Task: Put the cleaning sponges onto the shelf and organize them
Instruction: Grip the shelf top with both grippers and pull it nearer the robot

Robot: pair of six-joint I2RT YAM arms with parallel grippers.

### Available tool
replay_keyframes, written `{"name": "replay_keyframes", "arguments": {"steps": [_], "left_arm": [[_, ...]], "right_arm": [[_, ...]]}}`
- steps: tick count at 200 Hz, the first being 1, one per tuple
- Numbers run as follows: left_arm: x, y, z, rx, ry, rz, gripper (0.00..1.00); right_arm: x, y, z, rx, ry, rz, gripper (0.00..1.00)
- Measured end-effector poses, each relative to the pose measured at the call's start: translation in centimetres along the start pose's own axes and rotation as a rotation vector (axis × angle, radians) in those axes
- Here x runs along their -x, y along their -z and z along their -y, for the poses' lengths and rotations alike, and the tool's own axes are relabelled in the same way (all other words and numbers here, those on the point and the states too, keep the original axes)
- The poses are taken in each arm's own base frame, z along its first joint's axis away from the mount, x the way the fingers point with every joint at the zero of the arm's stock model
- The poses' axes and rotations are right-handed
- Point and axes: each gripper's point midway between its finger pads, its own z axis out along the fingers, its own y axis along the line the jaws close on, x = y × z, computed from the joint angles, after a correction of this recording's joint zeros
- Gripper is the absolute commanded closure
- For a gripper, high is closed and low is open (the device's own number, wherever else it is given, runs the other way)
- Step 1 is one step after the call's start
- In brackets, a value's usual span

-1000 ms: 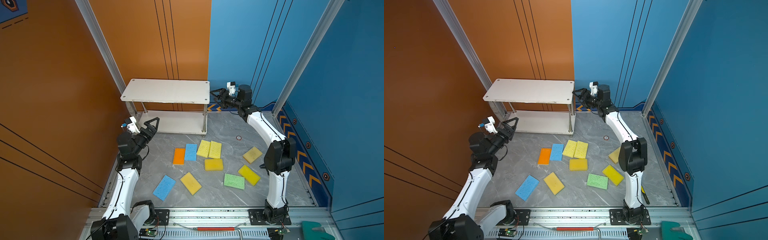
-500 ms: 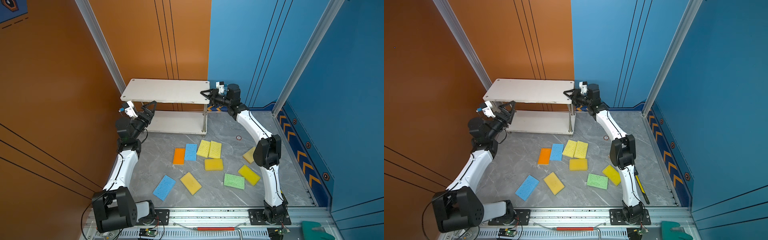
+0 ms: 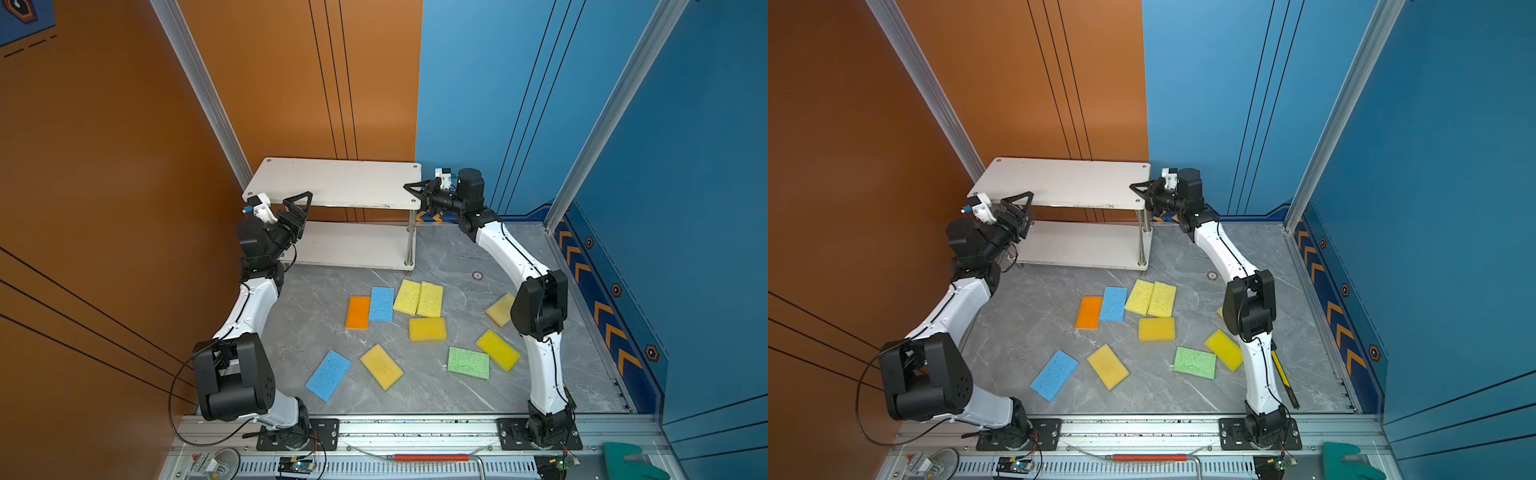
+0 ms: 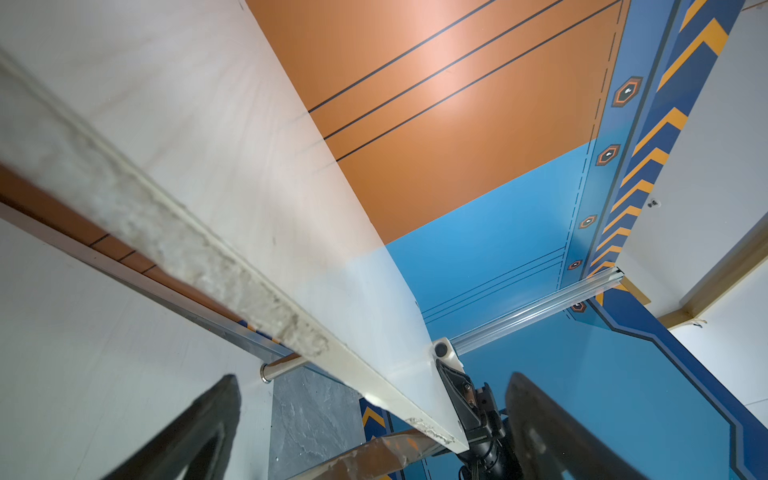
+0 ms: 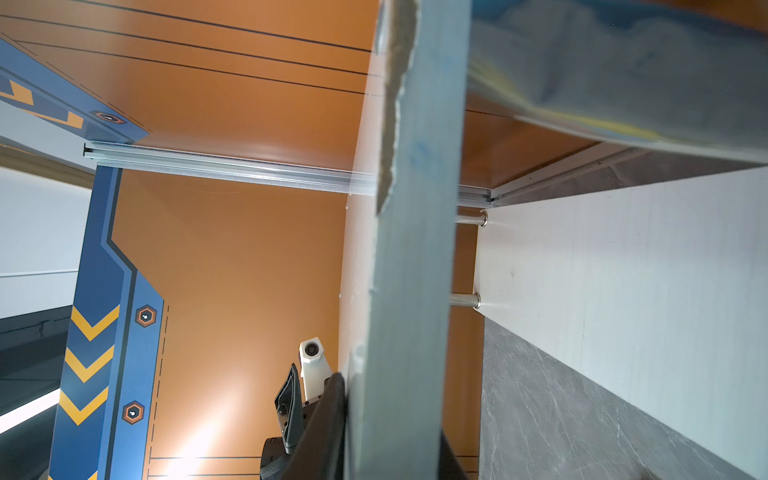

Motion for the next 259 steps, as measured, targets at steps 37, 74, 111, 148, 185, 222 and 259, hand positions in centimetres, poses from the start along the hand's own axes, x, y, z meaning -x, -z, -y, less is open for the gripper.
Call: {"name": "replay_keyframes", "arguments": {"steps": [37,74,111,148,185,222,259], "left_arm": [[-0.7,0.7,1.6,-0.026,-0.012,0.003,0.01],[-2.3,0.1,2.6,-0.046,-0.008,-0.025,0.02],[-4.5,-0.5,3.4,-0.065,-0.002,-0.066,0.02],[-6.0,-0.4,4.4,-0.079,-0.008,-0.096,0.02],[-6.4,-0.1,5.0,-0.078,-0.044,-0.106,0.02],[-5.7,0.7,3.8,-0.034,-0.110,-0.091,0.01],[-4.1,1.3,0.2,0.066,-0.205,-0.080,0.09]], "right_arm": [[0.2,3.6,0.3,-0.031,-0.041,0.009,0.89],[2.5,9.0,1.0,-0.055,-0.063,0.035,0.89],[4.9,15.0,1.7,-0.079,-0.062,0.085,0.89],[6.5,20.6,1.8,-0.109,-0.059,0.140,0.88],[7.1,23.3,2.5,-0.121,-0.066,0.160,0.87],[6.8,22.8,2.8,-0.122,-0.059,0.149,0.87],[6.5,22.4,2.7,-0.122,-0.058,0.142,0.87]]}}
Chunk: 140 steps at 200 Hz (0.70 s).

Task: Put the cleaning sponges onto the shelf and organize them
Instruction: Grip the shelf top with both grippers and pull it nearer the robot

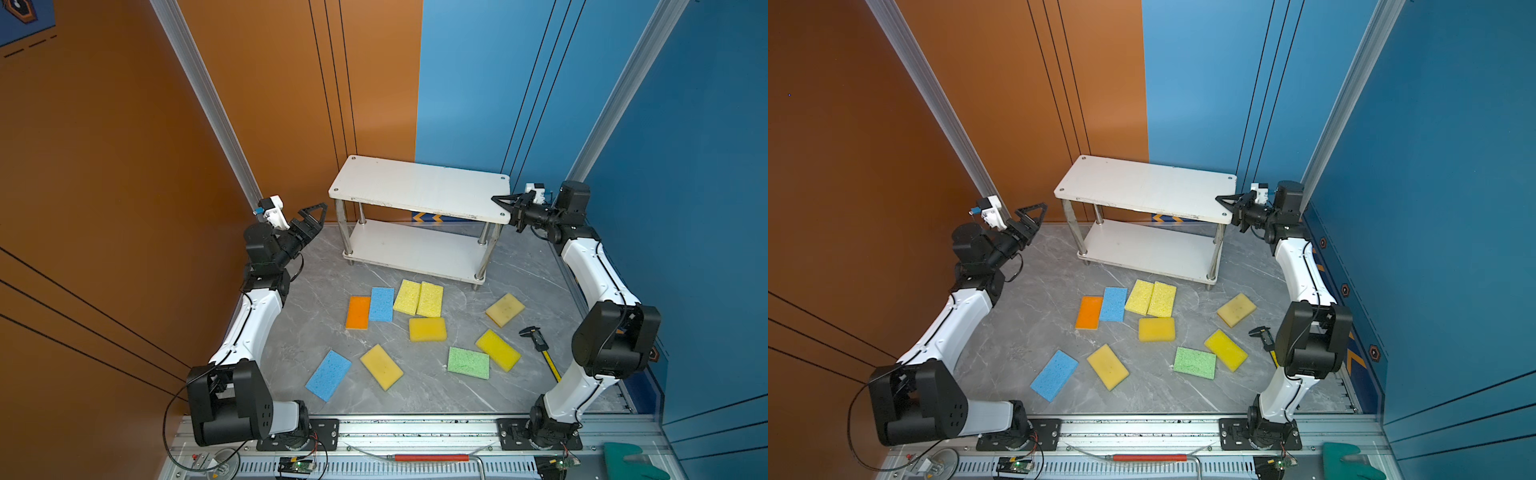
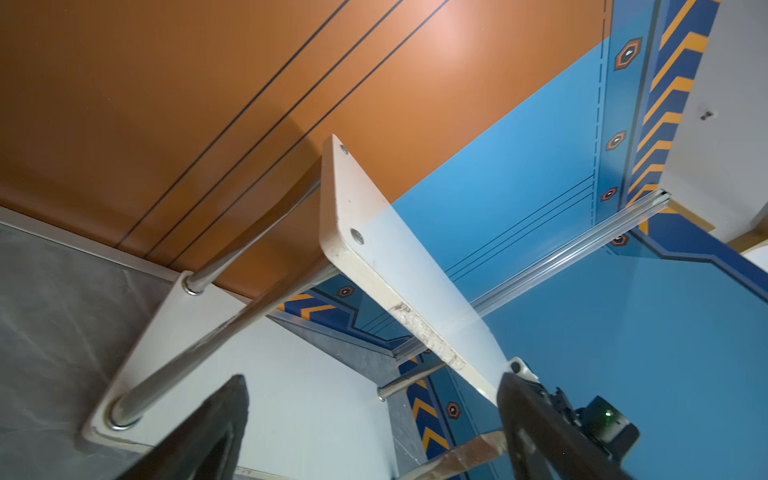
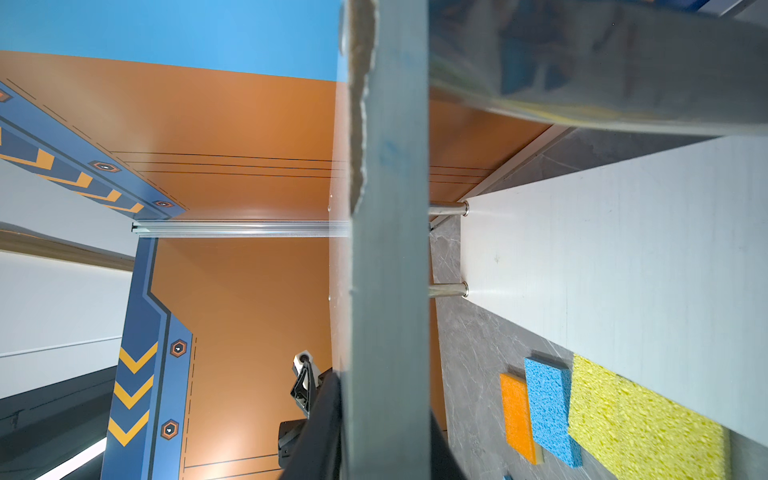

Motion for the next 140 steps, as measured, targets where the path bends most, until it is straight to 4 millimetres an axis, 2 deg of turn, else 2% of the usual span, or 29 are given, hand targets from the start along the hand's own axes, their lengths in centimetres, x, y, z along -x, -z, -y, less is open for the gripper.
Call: {"name": "replay_keyframes", "arguments": {"steps": [14,36,50,70,87,110,140], "left_arm": [[-1.1,-0.3,-2.0,0.057,-0.028,-0.040,0.10],[-5.1,-1.7,-4.5,0.141,-0.088,-0.165,0.10],[-7.7,-3.0,-5.7,0.180,-0.128,-0.250,0.10],[-9.9,-5.0,-6.8,0.215,-0.192,-0.325,0.11],[-10.1,-6.7,-7.5,0.237,-0.246,-0.342,0.13],[-9.3,-8.4,-8.0,0.263,-0.325,-0.322,0.35],[-8.5,-9.0,-8.3,0.294,-0.408,-0.275,0.50]], "right_arm": [[-0.1,0.0,0.0,0.000,0.000,-0.002,0.87],[-0.1,-0.1,-0.1,0.000,0.001,-0.001,0.87],[-0.2,-0.2,-0.2,0.001,0.002,-0.003,0.87],[-0.3,-0.4,-0.4,0.001,0.001,-0.003,0.87],[-0.4,-0.6,-0.5,-0.001,0.000,-0.002,0.87],[-0.6,-0.8,-0.5,-0.002,0.001,-0.003,0.87],[-0.8,-1.0,-0.6,-0.002,0.002,-0.006,0.87]]}}
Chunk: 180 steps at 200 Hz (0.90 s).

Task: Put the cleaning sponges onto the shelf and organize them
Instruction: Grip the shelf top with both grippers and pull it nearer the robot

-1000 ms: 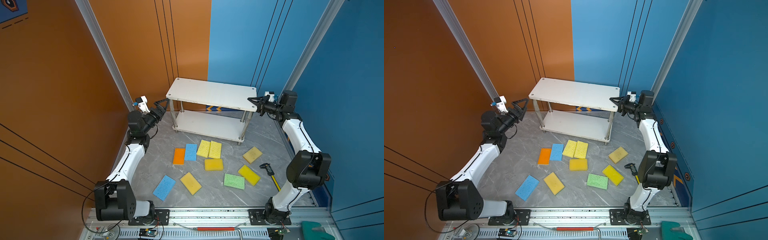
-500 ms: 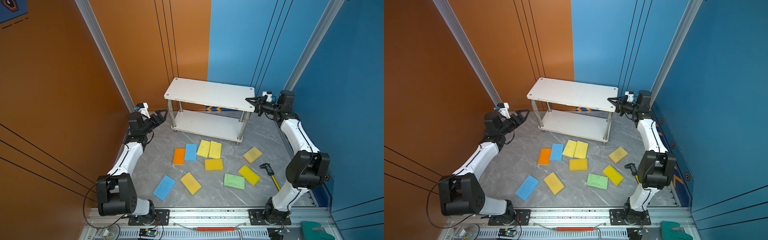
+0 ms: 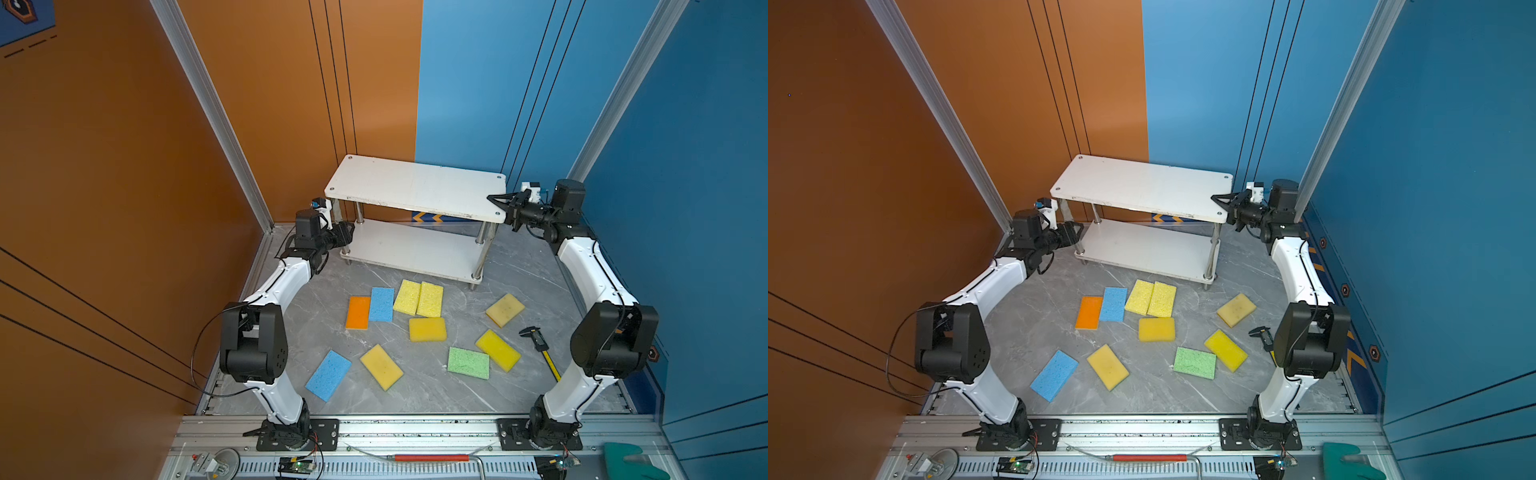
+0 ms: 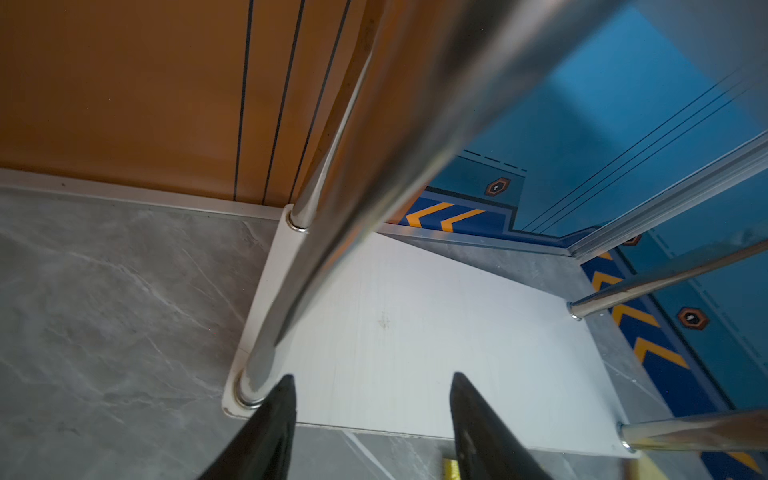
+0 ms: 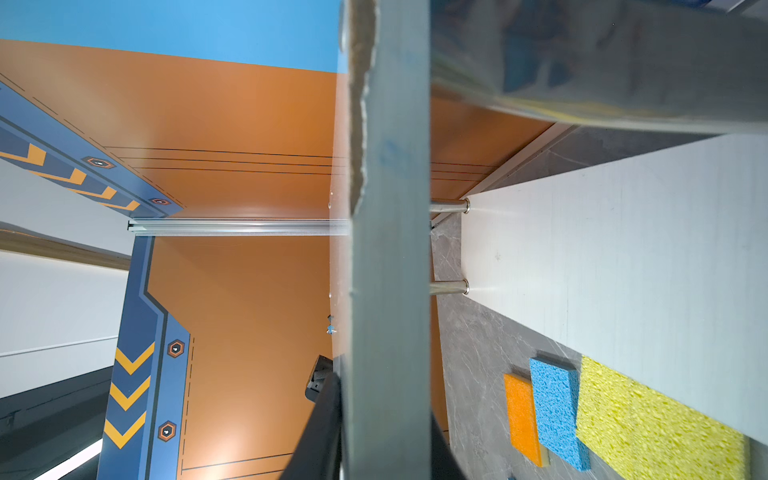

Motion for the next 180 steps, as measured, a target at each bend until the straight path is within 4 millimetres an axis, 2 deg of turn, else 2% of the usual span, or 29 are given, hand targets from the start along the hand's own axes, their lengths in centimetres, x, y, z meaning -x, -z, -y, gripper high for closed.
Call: {"name": "replay_keyframes", "arguments": {"steps": [20,38,45,72,92,143,180], "left_arm": [[0.0,-0.2,-0.6,0.033,-0.021,0.034,0.68],[-0.1,-0.3,-0.9,0.055,-0.038,0.044,0.95],[0.0,-0.3,-1.0,0.061,-0.044,0.049,0.98],[0.5,-0.1,-1.0,0.060,-0.042,0.073,0.99],[0.4,1.0,-1.1,0.063,-0.034,0.085,0.99],[0.9,7.6,-0.2,0.074,0.001,0.160,0.98],[-1.1,11.3,-0.1,0.092,0.042,0.168,0.98]], "right_arm": [[-0.1,-0.2,0.0,0.000,0.000,-0.002,0.87],[-0.3,-0.4,-0.2,0.000,0.002,-0.004,0.87],[-0.4,-0.5,-0.2,0.000,0.001,-0.004,0.87],[-0.7,-1.1,-0.7,0.001,0.000,-0.006,0.87],[-1.1,-1.6,-1.0,0.001,0.002,-0.012,0.87],[-2.2,-2.9,-0.9,-0.004,0.003,-0.034,0.87],[-2.4,-3.0,-0.3,-0.008,0.005,-0.040,0.86]]}}
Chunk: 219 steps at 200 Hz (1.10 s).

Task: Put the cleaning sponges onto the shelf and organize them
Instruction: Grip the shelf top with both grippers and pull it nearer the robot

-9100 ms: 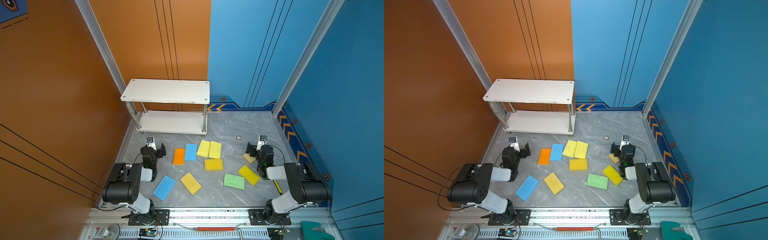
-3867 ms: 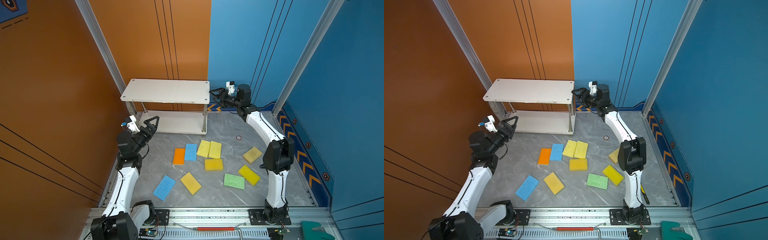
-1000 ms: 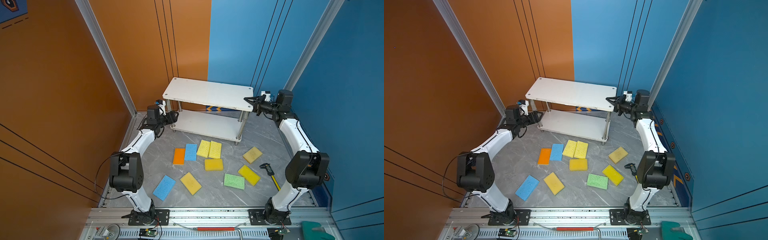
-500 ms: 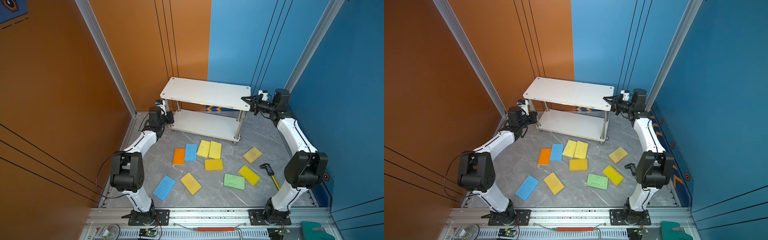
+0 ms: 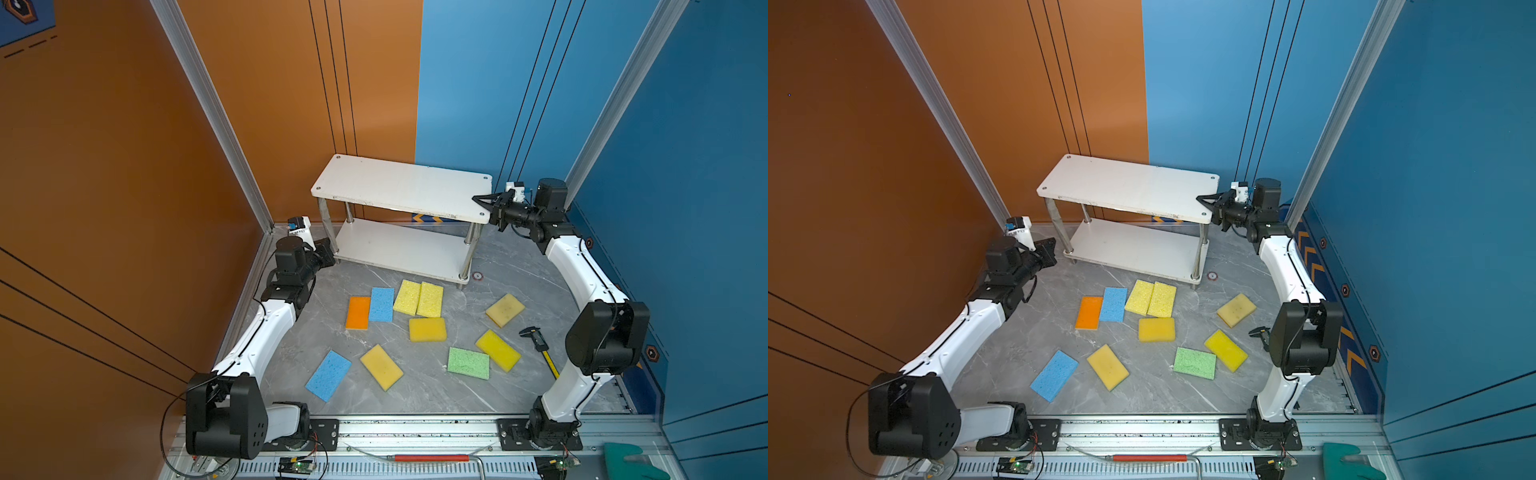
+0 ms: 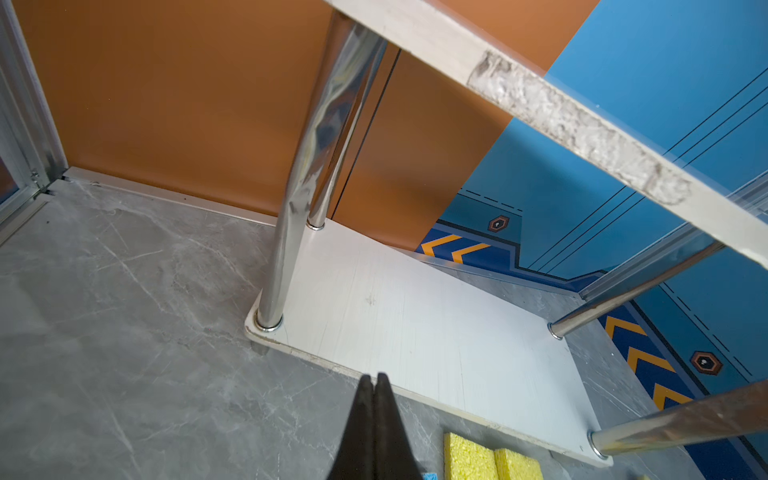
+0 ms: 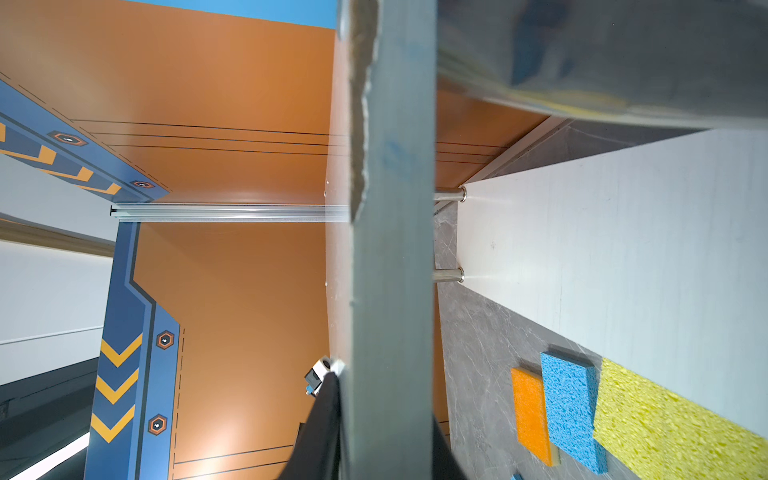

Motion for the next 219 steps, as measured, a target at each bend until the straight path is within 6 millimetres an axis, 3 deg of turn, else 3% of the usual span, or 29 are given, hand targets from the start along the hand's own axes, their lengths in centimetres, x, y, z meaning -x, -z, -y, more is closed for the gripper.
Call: {"name": "replay_keyframes", "arguments": {"steps": [26,41,48,75,104,128,169,193,214,219], "left_arm": [[-0.8,2.1,-0.3,0.019,0.009,0.002,0.92],[-0.9,2.7,-0.5,0.024,0.009,0.009,0.42],[-1.0,2.6,-0.6,0.026,0.009,0.009,0.29],[-1.4,0.5,-2.0,0.038,0.019,0.008,0.25],[-3.3,-3.7,-4.5,0.068,0.027,-0.047,0.23],[-3.6,-6.8,-5.7,0.072,0.019,-0.052,0.23],[-0.2,-10.9,-5.1,0.038,-0.041,0.017,0.27],[1.6,-12.7,-4.4,0.008,-0.075,0.057,0.45],[2.0,-13.9,-4.9,0.014,-0.085,0.065,0.71],[1.9,-14.2,-5.3,0.024,-0.086,0.065,0.82]], "right_arm": [[-0.1,0.0,0.2,0.001,0.000,-0.004,0.86],[-0.1,-0.1,0.3,0.003,0.001,-0.005,0.86],[-0.1,-0.1,0.3,0.003,0.001,-0.006,0.86],[-0.1,-0.1,0.3,0.006,0.002,-0.008,0.86],[-0.1,-0.1,0.3,0.011,0.000,-0.007,0.86],[-0.1,-0.2,0.3,0.025,-0.003,-0.010,0.86],[-0.1,-0.3,0.2,0.041,-0.005,-0.009,0.87],[-0.1,-0.3,0.1,0.045,-0.002,-0.009,0.86],[-0.1,-0.3,0.1,0.046,-0.003,-0.009,0.86],[-0.1,-0.3,0.2,0.046,-0.004,-0.011,0.86]]}}
